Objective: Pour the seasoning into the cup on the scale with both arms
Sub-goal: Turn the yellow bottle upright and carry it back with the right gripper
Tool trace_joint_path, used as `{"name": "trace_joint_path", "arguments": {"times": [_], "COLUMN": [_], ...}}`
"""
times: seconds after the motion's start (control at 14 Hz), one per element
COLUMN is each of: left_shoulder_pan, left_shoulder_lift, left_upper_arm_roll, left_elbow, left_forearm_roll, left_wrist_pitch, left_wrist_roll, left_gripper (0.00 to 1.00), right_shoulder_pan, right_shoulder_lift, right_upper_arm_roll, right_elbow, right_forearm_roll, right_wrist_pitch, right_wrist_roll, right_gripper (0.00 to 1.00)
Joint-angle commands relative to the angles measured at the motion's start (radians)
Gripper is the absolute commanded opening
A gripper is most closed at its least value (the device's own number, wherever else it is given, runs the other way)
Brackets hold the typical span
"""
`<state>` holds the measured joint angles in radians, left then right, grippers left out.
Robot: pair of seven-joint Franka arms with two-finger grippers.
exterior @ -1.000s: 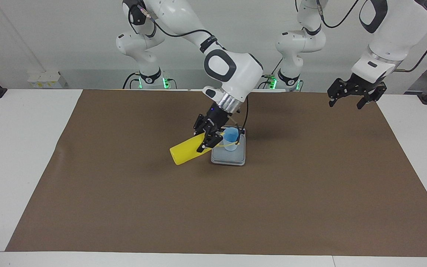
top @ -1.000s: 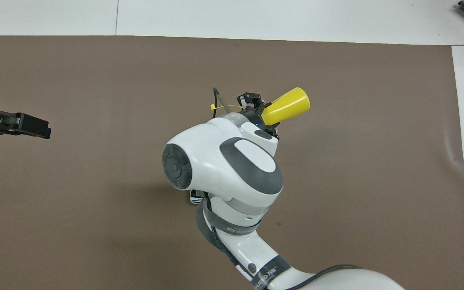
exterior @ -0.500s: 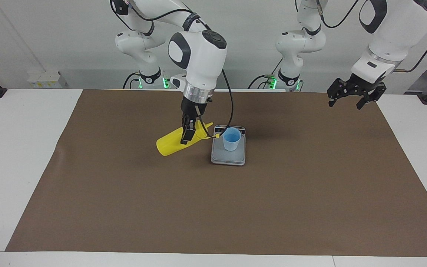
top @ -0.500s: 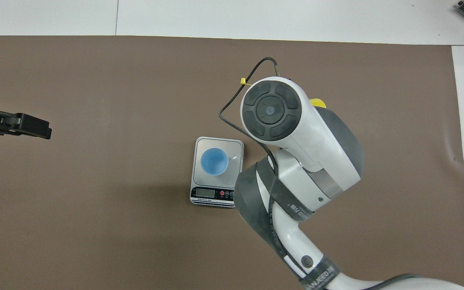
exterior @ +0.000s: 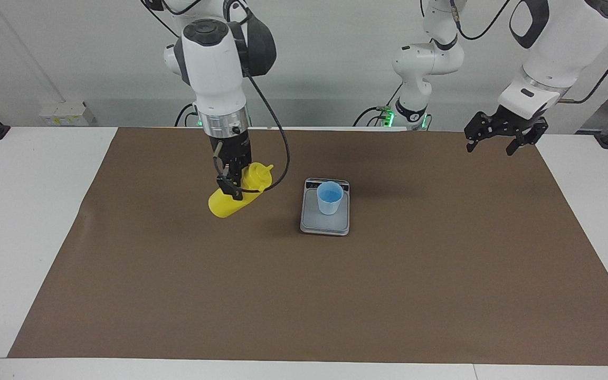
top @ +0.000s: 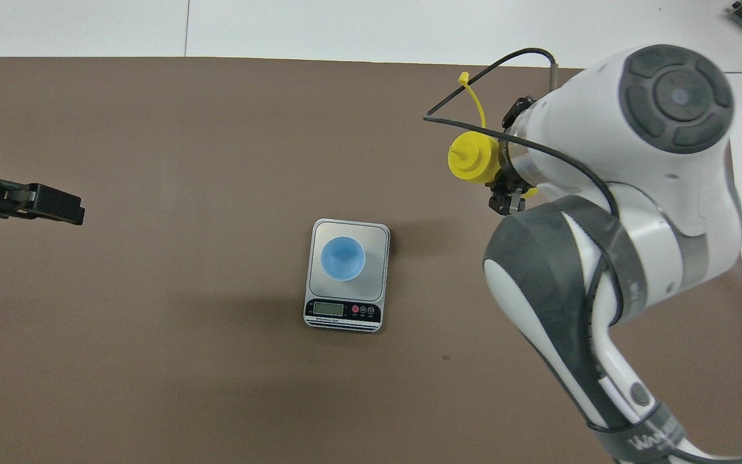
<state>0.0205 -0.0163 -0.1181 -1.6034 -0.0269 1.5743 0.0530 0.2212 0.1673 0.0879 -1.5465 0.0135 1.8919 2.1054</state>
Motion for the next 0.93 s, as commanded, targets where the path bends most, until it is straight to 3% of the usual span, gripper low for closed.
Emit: {"name": "trace_joint_path", "arguments": {"times": [0.0,0.57,0.86], "left_shoulder_pan": [0.001,0.001,0.001], "left_shoulder_lift": [-0.033,-0.033,-0.034], "left_upper_arm_roll": [0.000,0.000,-0.003], "left_elbow": [-0.040,-0.047,-0.050], "left_forearm_roll": [-0.007,-0.007,-0.007], "left_wrist_pitch": [0.015,0.018,0.027], "left_wrist_roll": [0.011,0.011,0.007], "left_gripper": [1.00,1.00,1.00], "right_shoulder_pan": [-0.054,-0.175,-0.258], "right_shoulder_lift": [-0.055,-0.089,-0.133], "right_upper_arm_roll": [0.010,0.009,0.009], "right_elbow": [-0.061,-0.119,-0.214], "right_forearm_roll": [0.123,0.402,0.500], "right_wrist_pitch": [0.033,0.015,0.001], "right_wrist_roll": [-0.044,-0.232,-0.320], "right_gripper": [0.00,0.00,0.00]}}
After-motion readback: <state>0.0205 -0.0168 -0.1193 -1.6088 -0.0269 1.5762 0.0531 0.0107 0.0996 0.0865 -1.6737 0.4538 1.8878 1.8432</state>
